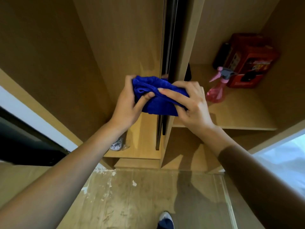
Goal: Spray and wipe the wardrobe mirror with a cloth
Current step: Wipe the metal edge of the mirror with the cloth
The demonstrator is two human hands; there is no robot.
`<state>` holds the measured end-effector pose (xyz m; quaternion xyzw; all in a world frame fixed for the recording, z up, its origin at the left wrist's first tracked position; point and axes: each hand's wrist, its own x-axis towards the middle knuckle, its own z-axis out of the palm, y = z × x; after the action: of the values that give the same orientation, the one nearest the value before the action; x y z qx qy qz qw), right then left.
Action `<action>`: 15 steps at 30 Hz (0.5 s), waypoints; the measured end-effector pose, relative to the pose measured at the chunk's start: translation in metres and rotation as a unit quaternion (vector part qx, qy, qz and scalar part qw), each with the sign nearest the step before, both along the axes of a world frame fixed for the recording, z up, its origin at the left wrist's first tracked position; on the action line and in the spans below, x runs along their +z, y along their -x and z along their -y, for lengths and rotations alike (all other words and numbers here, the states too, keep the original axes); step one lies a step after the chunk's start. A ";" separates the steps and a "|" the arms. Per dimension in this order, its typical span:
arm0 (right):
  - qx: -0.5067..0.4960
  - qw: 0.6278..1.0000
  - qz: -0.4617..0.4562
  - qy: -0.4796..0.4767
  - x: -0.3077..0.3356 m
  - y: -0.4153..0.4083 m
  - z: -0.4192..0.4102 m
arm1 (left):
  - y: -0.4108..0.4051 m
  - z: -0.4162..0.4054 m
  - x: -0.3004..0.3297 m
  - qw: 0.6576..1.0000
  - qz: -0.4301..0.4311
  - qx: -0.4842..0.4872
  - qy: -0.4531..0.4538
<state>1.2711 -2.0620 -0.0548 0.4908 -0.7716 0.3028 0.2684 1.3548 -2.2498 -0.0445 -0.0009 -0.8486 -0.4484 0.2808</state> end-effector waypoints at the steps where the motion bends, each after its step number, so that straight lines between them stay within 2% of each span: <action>1: 0.000 1.000 0.009 -0.012 -0.008 -0.001 -0.001 | -0.001 0.000 -0.009 1.000 0.013 -0.003 -0.003; 8: -0.001 0.998 0.036 -0.048 -0.039 -0.004 -0.003 | -0.004 -0.003 -0.043 0.998 0.058 0.005 -0.025; 15: -0.004 0.999 0.029 -0.032 -0.021 -0.006 -0.003 | -0.005 -0.006 -0.021 0.999 0.027 0.011 -0.025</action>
<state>1.2771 -2.0589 -0.0761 0.4872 -0.7902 0.2908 0.2317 1.3594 -2.2437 -0.0659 0.0273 -0.8445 -0.4659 0.2627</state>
